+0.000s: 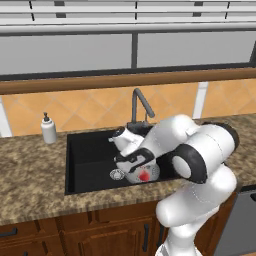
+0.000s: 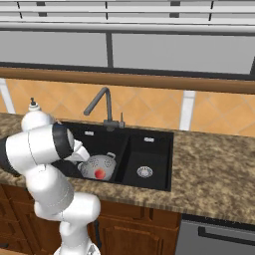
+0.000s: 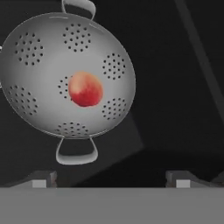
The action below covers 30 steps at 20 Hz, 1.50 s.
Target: Put the colander in the sink, put the peach in the colander, and turn on the sink faucet and pour water over the colander.
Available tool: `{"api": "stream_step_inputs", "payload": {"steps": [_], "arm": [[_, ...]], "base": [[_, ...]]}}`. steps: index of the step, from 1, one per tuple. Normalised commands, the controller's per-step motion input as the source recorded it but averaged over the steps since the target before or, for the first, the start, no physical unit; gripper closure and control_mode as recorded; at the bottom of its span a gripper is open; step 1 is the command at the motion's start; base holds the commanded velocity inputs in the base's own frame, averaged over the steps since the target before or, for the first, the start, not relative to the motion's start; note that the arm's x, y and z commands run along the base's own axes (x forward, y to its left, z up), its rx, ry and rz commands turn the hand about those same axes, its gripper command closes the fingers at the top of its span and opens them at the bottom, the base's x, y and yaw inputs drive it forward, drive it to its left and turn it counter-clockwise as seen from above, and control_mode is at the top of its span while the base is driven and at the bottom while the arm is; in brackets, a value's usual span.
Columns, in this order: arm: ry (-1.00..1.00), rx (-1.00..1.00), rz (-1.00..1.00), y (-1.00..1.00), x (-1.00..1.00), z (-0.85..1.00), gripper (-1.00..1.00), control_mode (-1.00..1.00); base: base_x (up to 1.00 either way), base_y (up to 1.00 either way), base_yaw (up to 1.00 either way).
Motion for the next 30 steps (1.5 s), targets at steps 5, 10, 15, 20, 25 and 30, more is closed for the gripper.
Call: {"api": "stream_step_inputs", "payload": {"steps": [5, 10, 15, 20, 25, 30], "arm": [[-0.01, 0.0, 0.01, -0.07, -0.64, 0.74, -1.0, -1.0], [0.0, 0.0, 0.16, -0.29, -0.64, 0.69, -1.0, -1.0], [-0.01, 0.0, 0.38, -0.44, -0.61, 0.57, -1.0, -1.0], [-0.02, 0.04, 0.34, -0.6, -0.53, 0.51, -1.0, -1.0], [-0.01, 0.14, 0.06, -0.67, -0.07, 0.57, -1.0, -1.0], [-0.15, 0.24, 0.04, -0.57, 0.03, 0.61, -1.0, -1.0]], "base": [[0.0, 0.0, 0.0], [0.0, 0.0, 0.0], [0.0, 0.0, 0.0], [0.0, 0.0, 0.0], [0.0, 0.0, 0.0], [0.0, 0.0, 0.0]]}}
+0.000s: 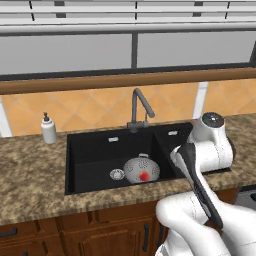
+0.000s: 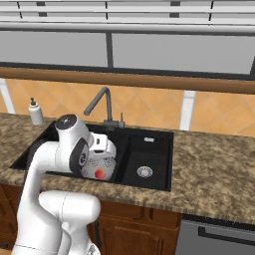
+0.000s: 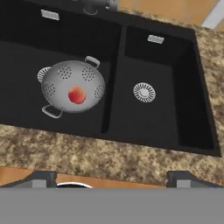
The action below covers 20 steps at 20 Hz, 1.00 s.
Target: Put the colander in the sink, put the peach in the colander, and turn on the sink faucet and pour water over the colander.
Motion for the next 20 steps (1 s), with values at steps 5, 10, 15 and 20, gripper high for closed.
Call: {"api": "stream_step_inputs", "payload": {"steps": [5, 10, 15, 20], "arm": [[-0.31, 0.3, 0.27, -0.53, 0.37, 0.26, -1.0, -1.0], [-0.41, 0.25, 0.52, -0.26, 0.45, -0.14, -1.0, -1.0], [-0.27, 0.34, 0.36, -0.22, 0.72, 0.06, -1.0, -1.0], [-0.08, 0.35, 0.2, -0.03, 0.77, 0.11, -1.0, -1.0]], "base": [[0.0, 0.0, 0.0], [0.0, 0.0, 0.0], [0.0, 0.0, 0.0], [0.0, 0.0, 0.0]]}}
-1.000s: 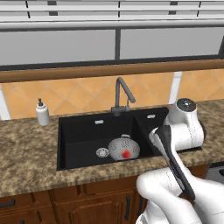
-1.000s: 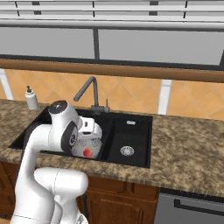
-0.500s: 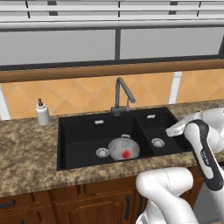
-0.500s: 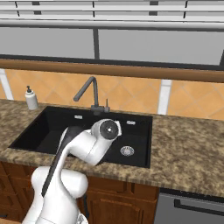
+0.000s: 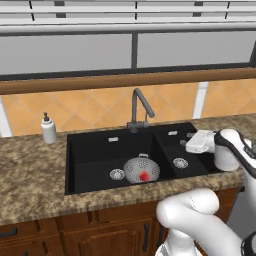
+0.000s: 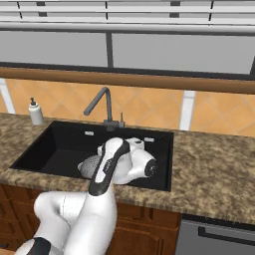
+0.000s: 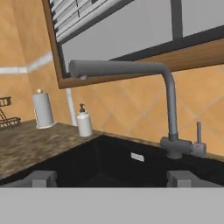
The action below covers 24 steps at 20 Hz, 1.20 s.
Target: Put the colander in the sink, put the peach in the colander, and turn on the sink faucet and pour water over the colander.
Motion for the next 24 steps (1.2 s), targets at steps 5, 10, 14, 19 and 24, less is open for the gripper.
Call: {"api": "stream_step_inputs", "payload": {"steps": [5, 10, 14, 19, 24], "arm": [[-0.03, 0.12, 0.03, 0.0, 0.56, 0.19, -1.0, -1.0], [0.0, -0.03, 0.0, -0.01, 0.38, 0.01, -1.0, -1.0], [0.0, -0.12, 0.0, 0.0, 0.43, -0.03, -1.0, -1.0], [0.0, -0.05, -0.01, 0.02, 0.53, 0.0, -1.0, -1.0], [0.01, 0.0, 0.0, 0.0, 0.34, -0.02, -1.0, -1.0]], "base": [[0.0, 0.0, 0.0], [0.0, 0.0, 0.0], [0.0, 0.0, 0.0], [0.0, 0.0, 0.0], [0.0, 0.0, 0.0]]}}
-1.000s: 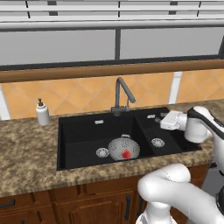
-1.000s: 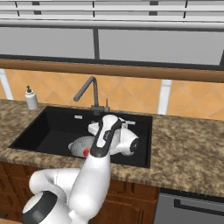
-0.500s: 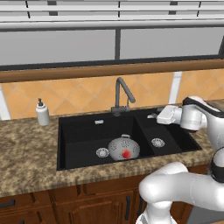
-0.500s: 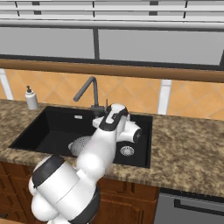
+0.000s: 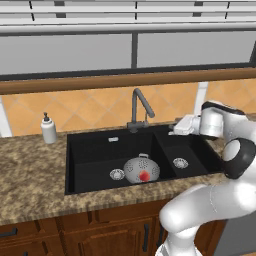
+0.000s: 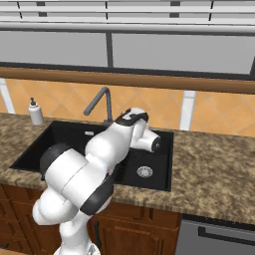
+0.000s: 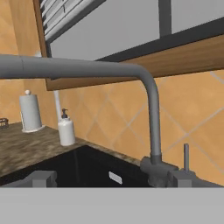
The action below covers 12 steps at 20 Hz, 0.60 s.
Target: Put the colander in the sink, put the peach in the colander, and turn on the sink faucet and pour water over the colander.
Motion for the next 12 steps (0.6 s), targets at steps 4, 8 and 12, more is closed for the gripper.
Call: {"api": "stream_step_inputs", "payload": {"steps": [4, 8, 12], "arm": [[0.0, 0.0, 0.0, 0.24, 0.27, -0.03, -1.0, -1.0], [-0.01, 0.0, 0.0, 0.26, 0.25, -0.06, -1.0, -1.0], [-0.03, -0.02, 0.0, 0.19, 0.16, -0.06, -1.0, -1.0]], "base": [[0.0, 0.0, 0.0], [0.0, 0.0, 0.0], [0.0, 0.0, 0.0]]}}
